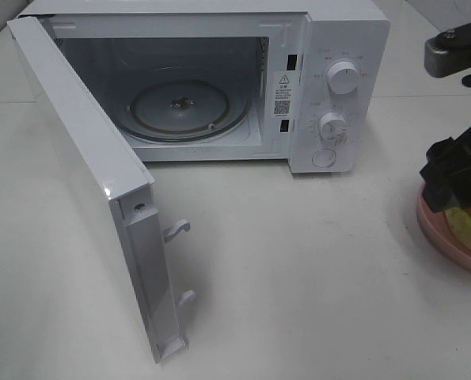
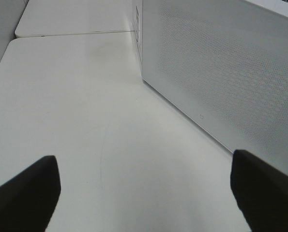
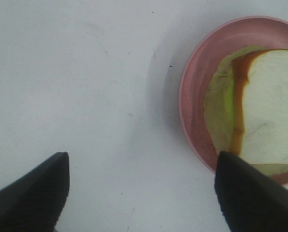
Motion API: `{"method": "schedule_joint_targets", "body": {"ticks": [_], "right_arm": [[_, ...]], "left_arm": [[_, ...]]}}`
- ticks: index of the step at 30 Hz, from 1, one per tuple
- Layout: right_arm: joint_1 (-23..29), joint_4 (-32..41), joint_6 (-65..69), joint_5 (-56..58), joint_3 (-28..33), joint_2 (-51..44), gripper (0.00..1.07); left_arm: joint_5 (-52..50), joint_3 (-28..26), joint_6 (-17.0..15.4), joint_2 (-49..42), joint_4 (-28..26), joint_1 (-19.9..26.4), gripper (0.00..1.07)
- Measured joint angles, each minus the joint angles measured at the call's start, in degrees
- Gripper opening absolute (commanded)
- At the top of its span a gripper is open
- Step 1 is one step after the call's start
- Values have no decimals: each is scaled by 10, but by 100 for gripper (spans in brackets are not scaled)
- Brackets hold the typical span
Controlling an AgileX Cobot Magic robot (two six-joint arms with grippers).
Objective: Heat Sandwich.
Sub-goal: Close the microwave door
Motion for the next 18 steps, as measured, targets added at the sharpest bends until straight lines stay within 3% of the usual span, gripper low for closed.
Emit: {"method": "schedule_joint_targets", "body": {"ticks": [18], "right_arm": [[0, 13, -10, 121, 0, -171, 76]], "left_arm": [[0, 0, 0, 0, 0, 0, 89]]}}
